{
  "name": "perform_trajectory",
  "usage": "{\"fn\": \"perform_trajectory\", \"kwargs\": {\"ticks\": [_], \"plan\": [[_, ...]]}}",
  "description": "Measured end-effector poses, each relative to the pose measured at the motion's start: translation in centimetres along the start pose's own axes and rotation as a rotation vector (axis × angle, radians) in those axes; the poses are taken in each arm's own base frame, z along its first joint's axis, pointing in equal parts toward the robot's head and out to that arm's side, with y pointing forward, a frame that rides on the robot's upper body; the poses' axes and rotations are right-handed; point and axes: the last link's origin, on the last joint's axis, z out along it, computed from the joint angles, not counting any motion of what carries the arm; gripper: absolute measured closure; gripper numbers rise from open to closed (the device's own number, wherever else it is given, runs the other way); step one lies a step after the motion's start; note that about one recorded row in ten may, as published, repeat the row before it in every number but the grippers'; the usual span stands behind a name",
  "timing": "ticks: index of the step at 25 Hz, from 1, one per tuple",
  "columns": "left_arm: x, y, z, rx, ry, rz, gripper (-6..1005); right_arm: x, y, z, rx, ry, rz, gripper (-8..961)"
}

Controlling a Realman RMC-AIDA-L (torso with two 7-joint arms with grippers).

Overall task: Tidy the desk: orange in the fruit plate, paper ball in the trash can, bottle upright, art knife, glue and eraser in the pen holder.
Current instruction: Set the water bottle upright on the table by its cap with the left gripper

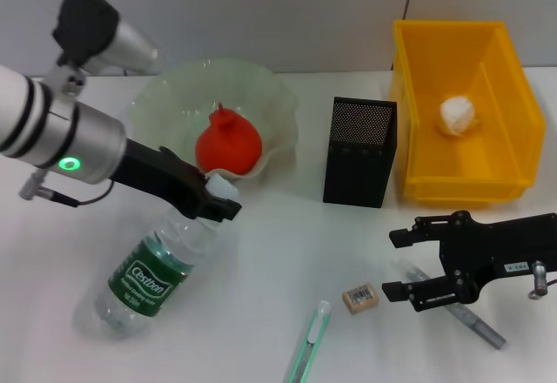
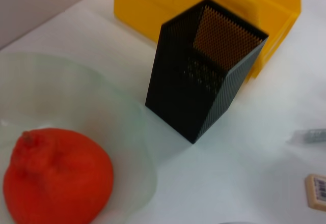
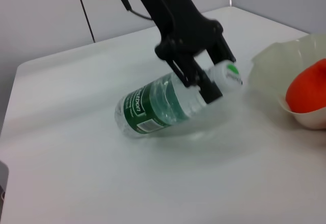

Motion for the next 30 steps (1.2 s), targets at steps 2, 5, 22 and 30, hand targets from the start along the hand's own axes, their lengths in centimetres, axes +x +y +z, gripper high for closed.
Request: {"fn": "perform_trajectory", "kwargs": {"ticks": [2,5,22,30], "plan": [[-0.5,-0.2,-1.1,-0.015,0.026,0.004,549,0.0,0.0,0.0,0.000,0.000,-0.001,138],[-0.8,-0.3,-2.1,-0.029,0.058,0.017,550,-0.1,0.0,0.0,-0.001,-0.001,-0.001,138],[-3.3,-0.6,-6.7,-0.004,0.161,0.051,547,-0.4,-0.1,0.2,-0.002,-0.004,-0.001,138],[-4.7,-1.2,-8.4,0.027,0.220,0.054,533,-0.5,-0.1,0.3,-0.002,-0.007,0.000,138]]}}
